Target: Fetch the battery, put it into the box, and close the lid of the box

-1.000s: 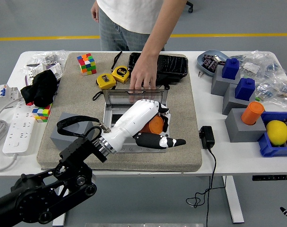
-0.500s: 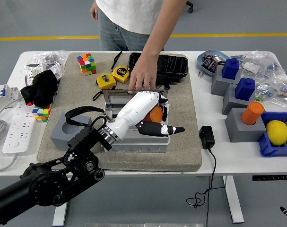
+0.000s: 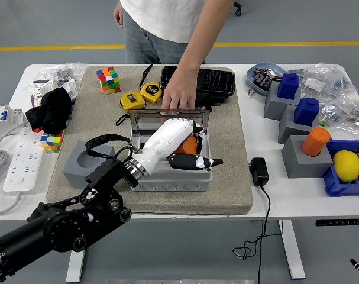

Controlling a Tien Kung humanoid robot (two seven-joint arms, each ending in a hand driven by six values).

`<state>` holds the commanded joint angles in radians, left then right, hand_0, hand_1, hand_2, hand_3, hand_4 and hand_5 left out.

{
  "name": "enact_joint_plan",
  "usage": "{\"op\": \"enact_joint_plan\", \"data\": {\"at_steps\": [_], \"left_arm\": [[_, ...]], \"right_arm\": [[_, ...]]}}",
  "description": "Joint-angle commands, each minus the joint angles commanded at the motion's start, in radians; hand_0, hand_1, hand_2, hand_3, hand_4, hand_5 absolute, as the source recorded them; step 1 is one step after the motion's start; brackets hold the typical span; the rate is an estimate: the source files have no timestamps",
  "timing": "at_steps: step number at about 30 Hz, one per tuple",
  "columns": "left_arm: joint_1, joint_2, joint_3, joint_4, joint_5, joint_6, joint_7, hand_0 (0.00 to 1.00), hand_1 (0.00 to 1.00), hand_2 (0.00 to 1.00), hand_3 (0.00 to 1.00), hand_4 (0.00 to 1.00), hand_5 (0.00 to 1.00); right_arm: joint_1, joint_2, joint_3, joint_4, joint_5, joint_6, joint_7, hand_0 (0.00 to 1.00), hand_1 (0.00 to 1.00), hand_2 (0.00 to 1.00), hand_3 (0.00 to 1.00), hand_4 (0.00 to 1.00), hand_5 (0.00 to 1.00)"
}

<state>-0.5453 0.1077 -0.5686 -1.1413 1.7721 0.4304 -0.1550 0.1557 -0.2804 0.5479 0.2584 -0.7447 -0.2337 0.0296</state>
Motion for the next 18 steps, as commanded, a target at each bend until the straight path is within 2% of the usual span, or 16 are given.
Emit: {"op": "enact_joint_plan", "data": {"at_steps": [9,18], "left_arm": [[-0.011,-0.009,-0.007,0.035,0.008,-0.001,0.0,0.028,0.002,0.002,0.002,0.933,0.618],[-0.01,-0.007,-0.016,0.031,0.027,-0.003,0.0,0.029,0.002,0.002,0.002,0.937,0.624]], "right_arm": [[0.003,0.0,0.0,0.0,0.001,0.0,0.0,0.823,0.801,0.766,0.773,0.998,0.998],[0.002,-0.001,0.002,0.0,0.001,0.001,0.0,0.822,0.801,0.766,0.773,0.998,0.998]]}}
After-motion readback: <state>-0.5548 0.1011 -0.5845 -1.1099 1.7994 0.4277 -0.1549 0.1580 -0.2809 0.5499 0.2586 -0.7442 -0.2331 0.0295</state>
